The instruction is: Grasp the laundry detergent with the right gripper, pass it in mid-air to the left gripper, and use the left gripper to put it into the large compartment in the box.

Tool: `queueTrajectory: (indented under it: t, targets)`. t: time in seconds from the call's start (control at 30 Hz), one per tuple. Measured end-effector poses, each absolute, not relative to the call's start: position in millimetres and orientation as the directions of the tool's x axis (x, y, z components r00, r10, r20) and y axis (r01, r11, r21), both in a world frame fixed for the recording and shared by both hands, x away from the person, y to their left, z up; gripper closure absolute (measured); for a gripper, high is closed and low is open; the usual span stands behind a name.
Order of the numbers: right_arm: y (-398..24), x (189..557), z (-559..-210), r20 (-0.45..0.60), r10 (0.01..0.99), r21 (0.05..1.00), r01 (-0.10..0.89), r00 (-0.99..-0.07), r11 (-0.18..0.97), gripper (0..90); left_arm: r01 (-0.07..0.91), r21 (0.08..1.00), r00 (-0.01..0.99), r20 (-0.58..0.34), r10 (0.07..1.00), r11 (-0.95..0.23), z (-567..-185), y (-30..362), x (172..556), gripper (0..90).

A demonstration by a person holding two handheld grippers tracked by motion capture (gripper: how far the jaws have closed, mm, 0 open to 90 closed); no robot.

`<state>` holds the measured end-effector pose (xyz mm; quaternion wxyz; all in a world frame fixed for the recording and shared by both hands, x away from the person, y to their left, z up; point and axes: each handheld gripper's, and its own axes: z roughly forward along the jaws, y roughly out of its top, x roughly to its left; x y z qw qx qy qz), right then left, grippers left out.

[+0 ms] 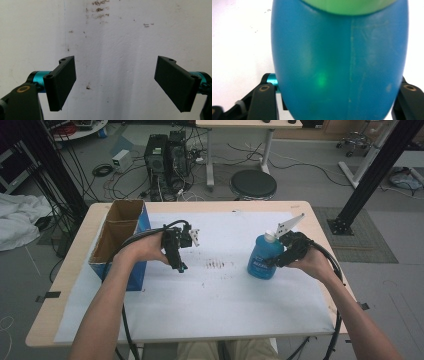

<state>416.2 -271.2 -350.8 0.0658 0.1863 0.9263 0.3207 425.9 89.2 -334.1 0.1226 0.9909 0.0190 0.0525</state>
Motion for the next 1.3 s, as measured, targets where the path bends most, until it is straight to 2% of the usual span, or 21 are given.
queueTrajectory:
  t: [0.17,0.43,0.7,0.87,1.03,1.3]
  targets:
    - [-272,417,-352,0.017,0.377,0.627,0.304,-0.926,0.717,43.2,0.025,0.259,0.993,0.106,0.054,-0.965,-332,89,424,17.7]
    - [-273,417,-352,0.023,0.373,0.637,0.301,-0.927,0.71,45.5,0.025,0.27,0.993,0.107,0.056,-0.963,-330,89,424,17.7]
    - [-269,418,-349,0.018,0.358,0.632,0.289,-0.933,0.72,46.9,0.04,0.334,0.991,0.104,0.079,-0.942,-318,93,423,17.7]
    - [-260,418,-336,-0.004,0.314,0.647,0.237,-0.949,0.725,46.9,0.075,0.375,0.988,0.101,0.121,-0.924,-304,93,422,17.7]
    - [-241,416,-316,-0.034,0.231,0.644,0.156,-0.972,0.749,46.6,0.081,0.377,0.986,0.107,0.13,-0.923,-287,87,419,17.7]
    - [-221,416,-303,-0.031,0.144,0.651,0.089,-0.989,0.753,46.6,0.083,0.409,0.988,0.089,0.13,-0.909,-262,74,413,17.7]
